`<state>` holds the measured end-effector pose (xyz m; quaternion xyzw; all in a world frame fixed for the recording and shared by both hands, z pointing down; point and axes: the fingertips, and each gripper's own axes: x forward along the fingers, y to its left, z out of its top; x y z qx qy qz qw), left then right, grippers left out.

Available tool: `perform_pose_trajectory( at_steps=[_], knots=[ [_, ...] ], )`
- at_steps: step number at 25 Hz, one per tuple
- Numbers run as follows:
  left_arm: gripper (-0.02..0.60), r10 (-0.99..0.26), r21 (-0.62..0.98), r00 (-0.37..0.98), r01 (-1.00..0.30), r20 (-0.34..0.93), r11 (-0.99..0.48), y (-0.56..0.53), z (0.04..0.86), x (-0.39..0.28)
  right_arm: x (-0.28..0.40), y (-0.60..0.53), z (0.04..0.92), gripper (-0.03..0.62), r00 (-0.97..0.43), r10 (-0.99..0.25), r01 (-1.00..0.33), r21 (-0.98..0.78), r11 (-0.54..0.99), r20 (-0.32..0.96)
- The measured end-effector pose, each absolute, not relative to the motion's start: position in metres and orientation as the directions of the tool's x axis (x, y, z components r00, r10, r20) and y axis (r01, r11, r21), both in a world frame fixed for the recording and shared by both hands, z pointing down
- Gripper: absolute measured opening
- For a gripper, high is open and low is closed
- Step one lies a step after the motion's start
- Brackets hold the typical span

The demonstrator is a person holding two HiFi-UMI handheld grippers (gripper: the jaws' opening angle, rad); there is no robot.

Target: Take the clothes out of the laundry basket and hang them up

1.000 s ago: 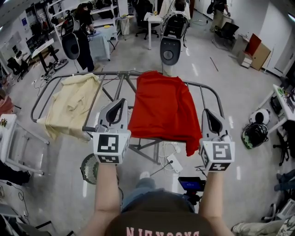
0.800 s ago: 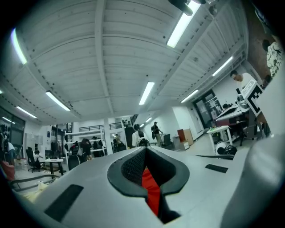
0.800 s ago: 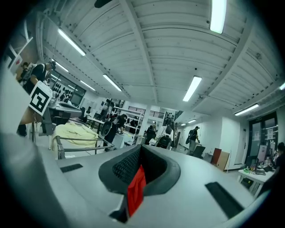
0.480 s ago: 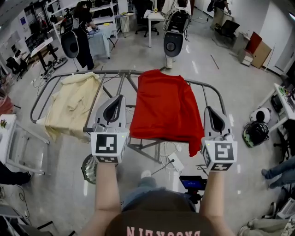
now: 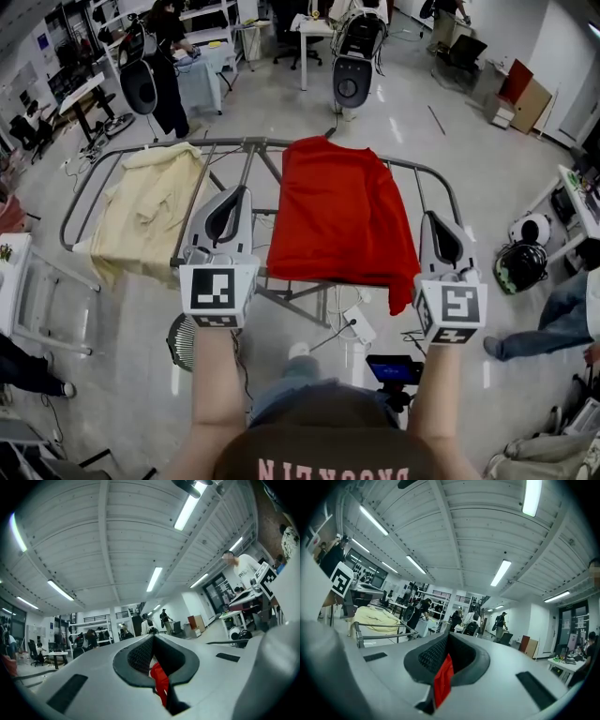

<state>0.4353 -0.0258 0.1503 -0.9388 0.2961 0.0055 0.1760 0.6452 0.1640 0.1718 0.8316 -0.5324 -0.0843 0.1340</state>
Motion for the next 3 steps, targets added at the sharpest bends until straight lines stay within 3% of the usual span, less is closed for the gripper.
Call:
perform_pose_trajectory(
  at_steps=[3],
  knots=[
    [0.002,-0.554,-0.335,0.824,-0.558,-0.118,-0.759,-0.0282,0.1479,0.4364,0.6469,0.1627,0.1731,0.000,0.423,-0.906,-0.859,0.320,-0.399,0.007]
  ],
)
